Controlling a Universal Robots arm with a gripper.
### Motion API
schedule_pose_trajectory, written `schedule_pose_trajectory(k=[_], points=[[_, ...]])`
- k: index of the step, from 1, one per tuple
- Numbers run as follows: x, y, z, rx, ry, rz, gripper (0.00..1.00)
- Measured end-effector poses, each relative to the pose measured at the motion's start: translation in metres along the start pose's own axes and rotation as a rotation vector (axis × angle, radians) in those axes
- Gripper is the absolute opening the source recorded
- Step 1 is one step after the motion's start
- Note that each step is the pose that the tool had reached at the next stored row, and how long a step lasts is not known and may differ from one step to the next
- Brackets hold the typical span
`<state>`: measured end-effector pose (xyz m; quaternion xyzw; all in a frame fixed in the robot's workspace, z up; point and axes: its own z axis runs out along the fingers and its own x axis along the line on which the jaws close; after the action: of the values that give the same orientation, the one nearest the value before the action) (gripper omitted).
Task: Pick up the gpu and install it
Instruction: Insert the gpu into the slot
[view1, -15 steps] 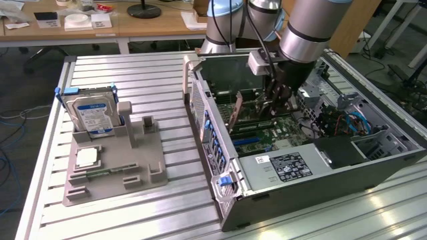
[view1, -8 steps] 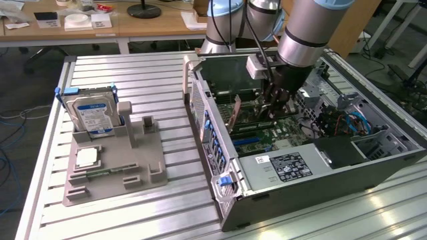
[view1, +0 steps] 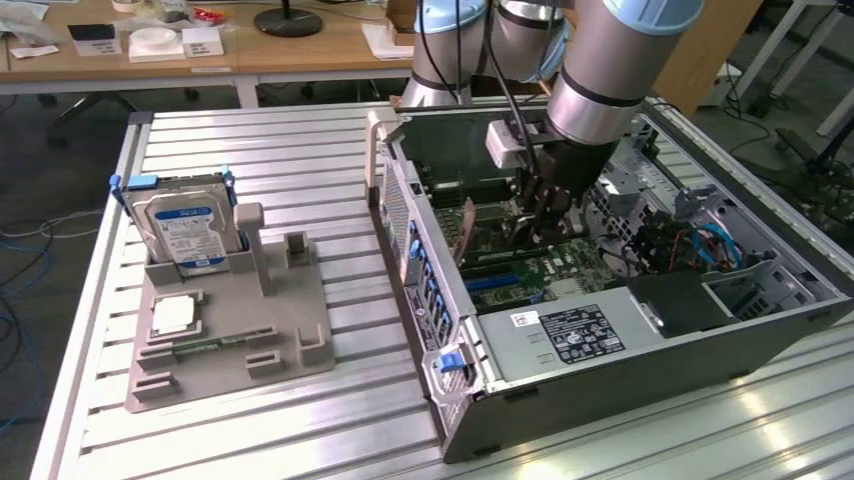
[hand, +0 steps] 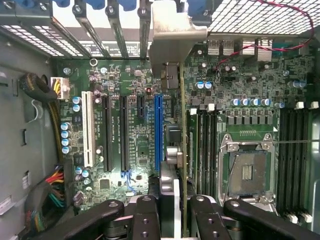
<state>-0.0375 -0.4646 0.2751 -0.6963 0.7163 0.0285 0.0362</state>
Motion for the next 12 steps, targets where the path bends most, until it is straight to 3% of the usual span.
schedule_pose_trajectory(k=[7, 12], points=[[0.0010, 0.0036, 0.0086, -0.0013, 0.0002, 0.000, 0.28], [0.0011, 0.0059, 0.0096, -0.0014, 0.0004, 0.000, 0.28]])
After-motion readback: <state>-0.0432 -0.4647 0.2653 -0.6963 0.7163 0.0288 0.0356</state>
